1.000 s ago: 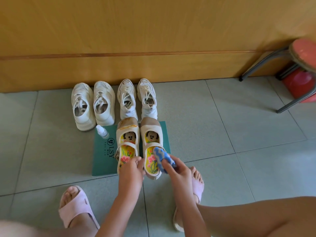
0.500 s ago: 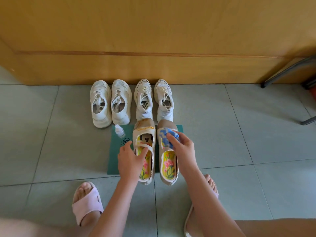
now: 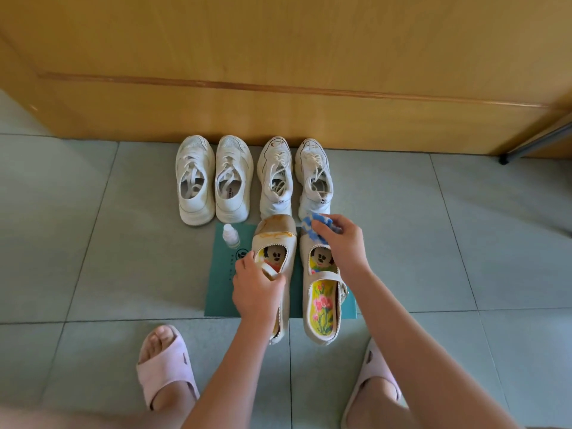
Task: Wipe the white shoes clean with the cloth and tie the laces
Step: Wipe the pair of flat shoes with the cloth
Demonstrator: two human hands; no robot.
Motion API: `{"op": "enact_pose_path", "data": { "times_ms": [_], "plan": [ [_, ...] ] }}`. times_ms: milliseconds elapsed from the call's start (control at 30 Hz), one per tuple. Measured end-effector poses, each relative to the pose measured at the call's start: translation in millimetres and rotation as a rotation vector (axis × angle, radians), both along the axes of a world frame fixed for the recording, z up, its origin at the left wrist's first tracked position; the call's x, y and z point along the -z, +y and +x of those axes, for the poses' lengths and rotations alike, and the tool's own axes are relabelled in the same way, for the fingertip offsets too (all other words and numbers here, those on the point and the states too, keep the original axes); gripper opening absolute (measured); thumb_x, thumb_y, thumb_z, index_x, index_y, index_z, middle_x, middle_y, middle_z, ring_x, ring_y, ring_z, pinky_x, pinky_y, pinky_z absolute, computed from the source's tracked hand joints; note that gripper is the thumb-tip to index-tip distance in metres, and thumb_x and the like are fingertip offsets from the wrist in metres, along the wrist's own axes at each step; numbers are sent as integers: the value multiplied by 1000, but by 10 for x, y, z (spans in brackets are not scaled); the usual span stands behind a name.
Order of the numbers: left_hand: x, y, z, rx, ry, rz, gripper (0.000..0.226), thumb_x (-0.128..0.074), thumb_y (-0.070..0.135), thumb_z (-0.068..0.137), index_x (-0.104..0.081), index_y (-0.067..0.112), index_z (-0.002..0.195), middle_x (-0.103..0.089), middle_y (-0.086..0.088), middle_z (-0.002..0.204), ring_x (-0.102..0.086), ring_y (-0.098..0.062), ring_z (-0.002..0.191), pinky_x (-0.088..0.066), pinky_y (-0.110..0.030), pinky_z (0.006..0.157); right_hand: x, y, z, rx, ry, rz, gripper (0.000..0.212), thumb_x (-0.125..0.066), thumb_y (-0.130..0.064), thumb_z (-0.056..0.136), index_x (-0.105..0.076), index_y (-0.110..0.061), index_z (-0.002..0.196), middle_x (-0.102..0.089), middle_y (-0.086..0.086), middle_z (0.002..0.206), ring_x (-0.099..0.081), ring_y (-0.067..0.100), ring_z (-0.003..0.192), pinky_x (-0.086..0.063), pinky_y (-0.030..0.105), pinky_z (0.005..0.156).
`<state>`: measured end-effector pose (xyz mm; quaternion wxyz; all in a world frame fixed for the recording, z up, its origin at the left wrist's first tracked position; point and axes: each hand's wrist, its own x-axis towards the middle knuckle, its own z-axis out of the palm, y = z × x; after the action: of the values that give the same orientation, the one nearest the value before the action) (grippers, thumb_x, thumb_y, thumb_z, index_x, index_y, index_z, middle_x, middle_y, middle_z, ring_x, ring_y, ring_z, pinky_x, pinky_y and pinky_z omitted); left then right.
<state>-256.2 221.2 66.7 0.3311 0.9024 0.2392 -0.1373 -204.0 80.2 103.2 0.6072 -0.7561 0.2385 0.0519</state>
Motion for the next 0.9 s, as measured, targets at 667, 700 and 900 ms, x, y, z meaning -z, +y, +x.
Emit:
{"op": "enact_pose_path", "data": {
  "times_ms": [667,700,900],
  "plan": [
    [132,148,-96,-130,-131,-217,71,-76,38,72,-46,21,133,-52,5,120,-52,-14,110,-47,-30,87,478,480,231,-636,-328,-549,10,-69,-9,83,-71,1,86,-69,7,107,-53,23,104,-42,21,87],
    [136,153,-96,-136,-133,-228,71,-76,38,71,-47,21,133,-52,5,119,-52,-14,109,-47,-30,87,489,487,170,-675,-340,-526,13,-70,-7,81,-72,0,92,-69,7,108,-53,22,105,-43,21,89],
    [146,150,-96,-139,-147,-227,72,-76,39,70,-47,20,133,-52,3,121,-52,-16,111,-46,-31,87,433,425,131,-918,-413,-512,22,-63,14,74,-71,6,93,-68,14,100,-57,26,98,-37,13,89]
  ]
}}
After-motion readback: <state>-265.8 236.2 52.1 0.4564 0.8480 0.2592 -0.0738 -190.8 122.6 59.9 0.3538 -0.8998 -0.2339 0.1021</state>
